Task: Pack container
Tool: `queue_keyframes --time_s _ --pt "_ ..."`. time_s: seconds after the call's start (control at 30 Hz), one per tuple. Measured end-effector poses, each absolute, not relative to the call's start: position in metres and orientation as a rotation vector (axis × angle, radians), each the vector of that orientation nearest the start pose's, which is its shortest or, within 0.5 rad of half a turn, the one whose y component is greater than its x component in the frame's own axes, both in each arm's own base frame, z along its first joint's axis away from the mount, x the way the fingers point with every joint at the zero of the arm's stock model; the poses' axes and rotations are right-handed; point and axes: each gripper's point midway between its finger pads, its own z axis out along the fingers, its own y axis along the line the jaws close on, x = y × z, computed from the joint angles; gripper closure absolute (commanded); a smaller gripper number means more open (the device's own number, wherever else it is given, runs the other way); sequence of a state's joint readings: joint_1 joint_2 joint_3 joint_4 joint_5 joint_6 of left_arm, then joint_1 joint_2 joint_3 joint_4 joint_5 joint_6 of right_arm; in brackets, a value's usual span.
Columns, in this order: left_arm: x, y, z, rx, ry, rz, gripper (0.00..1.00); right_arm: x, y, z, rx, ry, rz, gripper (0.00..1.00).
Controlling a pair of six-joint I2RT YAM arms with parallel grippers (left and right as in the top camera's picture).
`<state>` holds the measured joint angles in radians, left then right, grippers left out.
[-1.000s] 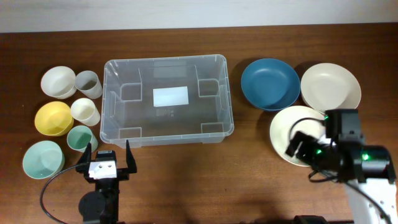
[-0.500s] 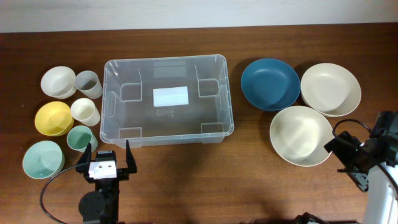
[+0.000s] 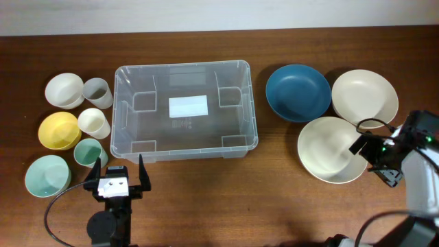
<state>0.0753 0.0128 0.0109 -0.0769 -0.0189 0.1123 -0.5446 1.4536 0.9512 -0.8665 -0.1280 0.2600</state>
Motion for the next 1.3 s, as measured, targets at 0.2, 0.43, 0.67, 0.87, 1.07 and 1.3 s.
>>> queue_keyframes --time_s 0.2,0.43,0.67,0.87,1.07,1.3 --pt "0.245 0.022 0.157 0.016 1.651 0.159 0.00 0.255 -0.127 0.033 1.134 2.794 0.182 0.01" --pt "0.245 0.022 0.157 0.016 1.652 0.159 0.00 0.256 -0.127 0.007 1.154 2.848 0.205 0.01" --pt "0.245 0.022 0.157 0.016 1.651 0.158 0.00 0.256 -0.127 0.006 1.140 2.854 0.204 0.26" --pt "0.245 0.022 0.157 0.016 1.651 0.159 0.00 0.257 -0.126 0.006 1.146 2.851 0.210 0.51" --pt "0.245 0.022 0.157 0.016 1.651 0.159 0.00 0.256 -0.126 0.006 1.145 2.856 0.212 0.74" --pt "0.245 0.022 0.157 0.016 1.651 0.159 0.00 0.241 -0.117 0.006 1.175 2.917 0.234 0.92"
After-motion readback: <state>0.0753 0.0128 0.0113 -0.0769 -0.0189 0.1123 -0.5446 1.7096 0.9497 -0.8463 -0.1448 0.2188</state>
